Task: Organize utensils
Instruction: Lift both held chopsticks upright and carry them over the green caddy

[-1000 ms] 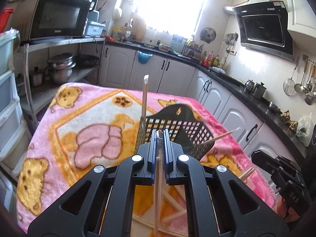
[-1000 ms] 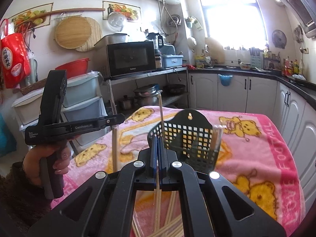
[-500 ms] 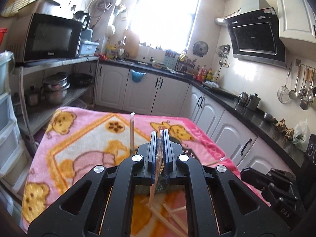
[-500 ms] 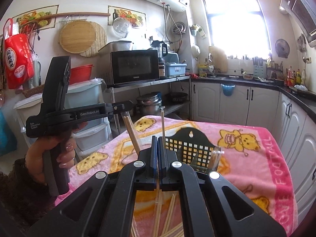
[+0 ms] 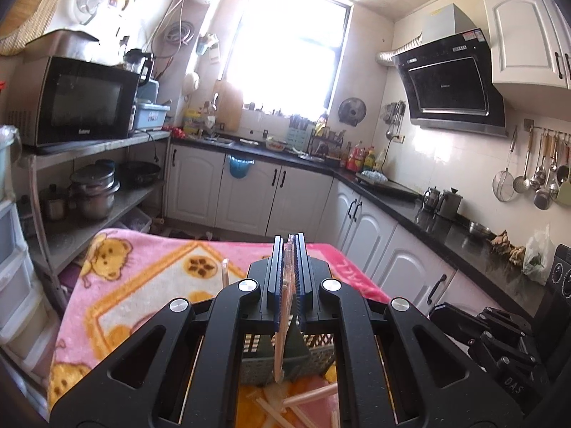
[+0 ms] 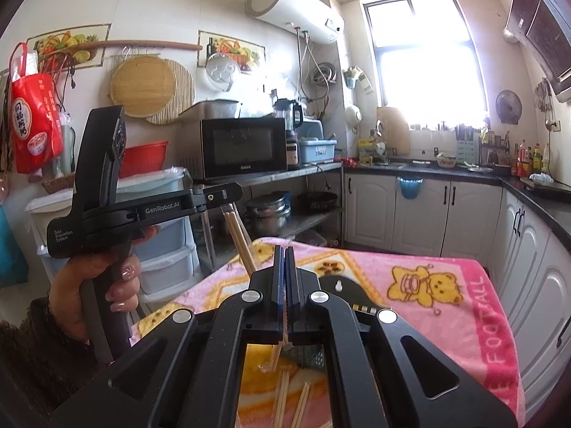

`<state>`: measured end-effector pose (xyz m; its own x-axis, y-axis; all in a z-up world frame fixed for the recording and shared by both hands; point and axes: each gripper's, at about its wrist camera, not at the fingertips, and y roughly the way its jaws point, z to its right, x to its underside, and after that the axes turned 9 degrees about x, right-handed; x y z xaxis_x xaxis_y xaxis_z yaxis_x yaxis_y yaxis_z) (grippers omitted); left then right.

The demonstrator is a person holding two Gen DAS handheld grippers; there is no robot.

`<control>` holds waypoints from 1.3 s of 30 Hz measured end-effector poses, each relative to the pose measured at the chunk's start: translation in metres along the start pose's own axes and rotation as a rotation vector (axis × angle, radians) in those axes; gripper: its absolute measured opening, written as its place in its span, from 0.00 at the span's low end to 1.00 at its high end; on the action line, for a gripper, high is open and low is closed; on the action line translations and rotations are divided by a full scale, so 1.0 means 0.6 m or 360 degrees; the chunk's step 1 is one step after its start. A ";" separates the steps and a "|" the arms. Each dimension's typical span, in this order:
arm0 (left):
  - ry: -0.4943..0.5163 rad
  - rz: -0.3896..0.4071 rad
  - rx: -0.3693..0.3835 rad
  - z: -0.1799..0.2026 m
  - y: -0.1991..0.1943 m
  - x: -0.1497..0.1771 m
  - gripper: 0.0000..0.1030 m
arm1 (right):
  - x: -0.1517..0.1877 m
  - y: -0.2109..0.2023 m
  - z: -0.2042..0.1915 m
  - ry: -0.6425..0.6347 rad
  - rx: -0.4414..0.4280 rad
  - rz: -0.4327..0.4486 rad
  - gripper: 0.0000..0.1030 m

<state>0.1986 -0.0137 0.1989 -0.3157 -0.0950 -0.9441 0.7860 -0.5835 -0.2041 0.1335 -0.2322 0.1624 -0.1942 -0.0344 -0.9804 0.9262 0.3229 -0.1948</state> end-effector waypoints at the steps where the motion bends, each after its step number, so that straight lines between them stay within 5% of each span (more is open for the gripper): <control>1: 0.0004 0.0008 -0.0002 0.002 -0.001 -0.004 0.03 | -0.005 0.000 0.002 0.0002 0.0004 0.0012 0.01; 20: 0.0036 0.0118 -0.0060 0.003 0.012 -0.069 0.03 | -0.090 0.040 0.052 0.0040 0.0113 0.0154 0.01; 39: -0.0100 0.0026 -0.0132 -0.058 0.077 -0.022 0.03 | -0.051 0.139 0.051 0.0064 0.0121 -0.0059 0.01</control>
<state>0.2574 -0.0115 0.1927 -0.3330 -0.1558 -0.9300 0.8320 -0.5128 -0.2120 0.2263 -0.2329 0.1751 -0.2405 -0.0066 -0.9706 0.9395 0.2495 -0.2345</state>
